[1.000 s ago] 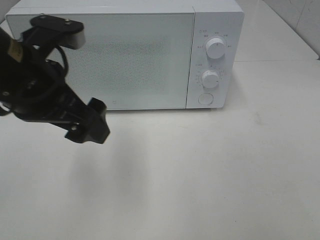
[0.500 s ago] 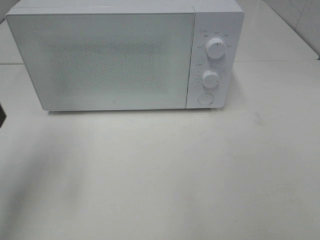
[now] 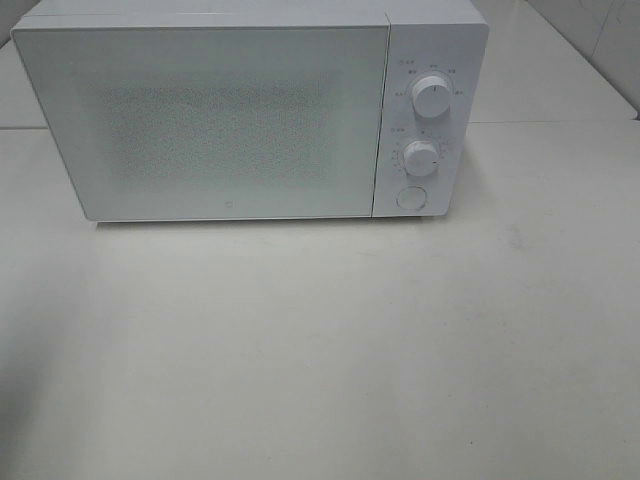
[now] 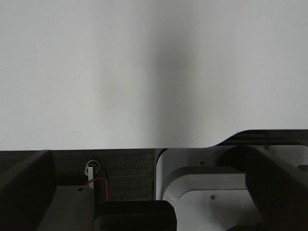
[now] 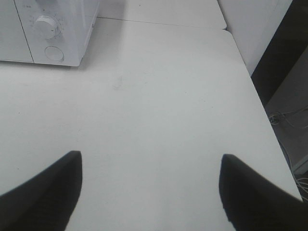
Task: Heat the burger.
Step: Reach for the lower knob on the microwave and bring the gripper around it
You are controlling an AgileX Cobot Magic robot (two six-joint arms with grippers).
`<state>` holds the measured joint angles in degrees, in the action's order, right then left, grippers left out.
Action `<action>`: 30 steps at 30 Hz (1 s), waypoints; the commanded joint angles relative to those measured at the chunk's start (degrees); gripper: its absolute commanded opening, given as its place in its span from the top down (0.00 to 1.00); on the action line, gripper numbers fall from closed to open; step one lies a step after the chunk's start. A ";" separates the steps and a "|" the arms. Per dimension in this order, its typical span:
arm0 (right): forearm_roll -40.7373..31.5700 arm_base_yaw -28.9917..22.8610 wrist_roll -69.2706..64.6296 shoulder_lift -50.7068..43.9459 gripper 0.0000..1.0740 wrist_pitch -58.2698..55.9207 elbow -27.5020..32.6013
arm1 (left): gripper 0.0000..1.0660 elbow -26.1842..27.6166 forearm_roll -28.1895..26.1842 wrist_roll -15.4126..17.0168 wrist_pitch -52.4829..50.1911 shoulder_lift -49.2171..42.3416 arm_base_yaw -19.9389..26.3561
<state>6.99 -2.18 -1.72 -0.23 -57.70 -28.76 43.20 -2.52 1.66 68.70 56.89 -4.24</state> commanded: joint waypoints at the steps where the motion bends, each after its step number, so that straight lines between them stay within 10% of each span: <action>1: 0.00 0.17 -0.46 -1.55 0.29 0.86 0.11 | 0.04 -4.30 -0.74 -0.29 0.74 -5.73 0.29; 30: -0.06 0.17 -0.46 -1.55 0.29 0.86 0.11 | 0.04 -13.64 -0.52 -1.66 -7.51 -45.84 0.29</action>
<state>6.93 -2.18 -1.72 -0.23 -57.70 -28.76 29.74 -2.58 0.00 62.05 13.52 -4.24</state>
